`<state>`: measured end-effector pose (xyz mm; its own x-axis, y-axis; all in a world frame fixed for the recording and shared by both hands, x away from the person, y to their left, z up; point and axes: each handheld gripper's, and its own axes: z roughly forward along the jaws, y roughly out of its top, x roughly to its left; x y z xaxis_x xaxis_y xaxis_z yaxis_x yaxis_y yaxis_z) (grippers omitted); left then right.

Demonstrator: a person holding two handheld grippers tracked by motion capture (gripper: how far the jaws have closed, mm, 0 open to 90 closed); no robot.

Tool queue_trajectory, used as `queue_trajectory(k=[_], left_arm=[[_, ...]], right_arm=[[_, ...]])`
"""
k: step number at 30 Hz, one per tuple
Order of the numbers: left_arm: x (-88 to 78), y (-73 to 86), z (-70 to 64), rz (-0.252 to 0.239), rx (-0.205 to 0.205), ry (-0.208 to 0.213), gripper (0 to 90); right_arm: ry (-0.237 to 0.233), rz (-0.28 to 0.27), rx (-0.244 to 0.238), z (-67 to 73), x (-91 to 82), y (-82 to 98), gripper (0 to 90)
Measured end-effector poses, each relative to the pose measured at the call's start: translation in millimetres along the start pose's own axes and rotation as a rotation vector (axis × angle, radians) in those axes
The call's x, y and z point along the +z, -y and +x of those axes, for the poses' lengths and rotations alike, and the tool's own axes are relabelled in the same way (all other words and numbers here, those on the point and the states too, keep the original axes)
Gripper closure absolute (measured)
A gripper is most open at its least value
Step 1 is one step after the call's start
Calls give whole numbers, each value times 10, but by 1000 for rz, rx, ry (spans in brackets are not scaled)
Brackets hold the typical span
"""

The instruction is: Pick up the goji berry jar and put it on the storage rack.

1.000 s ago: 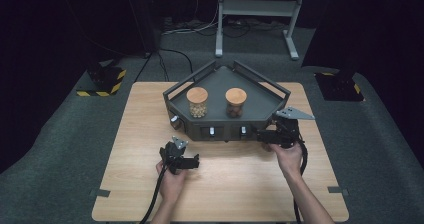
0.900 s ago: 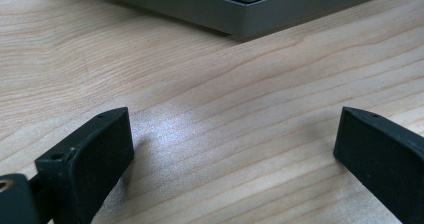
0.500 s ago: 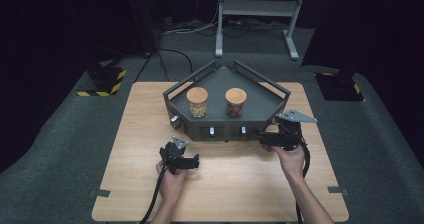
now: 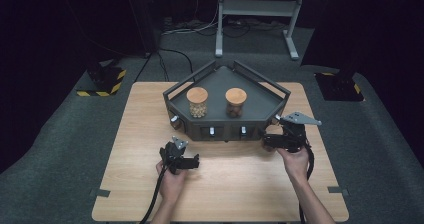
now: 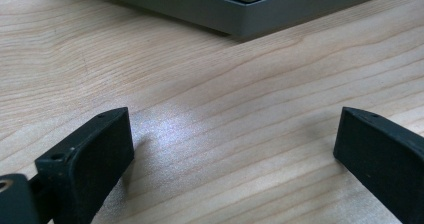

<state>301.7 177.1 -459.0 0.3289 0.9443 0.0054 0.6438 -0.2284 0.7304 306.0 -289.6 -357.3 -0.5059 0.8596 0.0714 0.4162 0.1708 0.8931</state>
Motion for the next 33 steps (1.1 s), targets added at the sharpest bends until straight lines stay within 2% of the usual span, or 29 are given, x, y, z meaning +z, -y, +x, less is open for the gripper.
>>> queue_trajectory(k=[15, 25, 33], left_arm=[[0, 0, 0, 0, 0, 0, 25], [0, 0, 0, 0, 0, 0, 25], [0, 0, 0, 0, 0, 0, 25]], right_arm=[[12, 6, 12, -125, -88, 97, 47], [7, 11, 30, -207, -112, 227, 42], [23, 27, 37, -250, -105, 342, 41]])
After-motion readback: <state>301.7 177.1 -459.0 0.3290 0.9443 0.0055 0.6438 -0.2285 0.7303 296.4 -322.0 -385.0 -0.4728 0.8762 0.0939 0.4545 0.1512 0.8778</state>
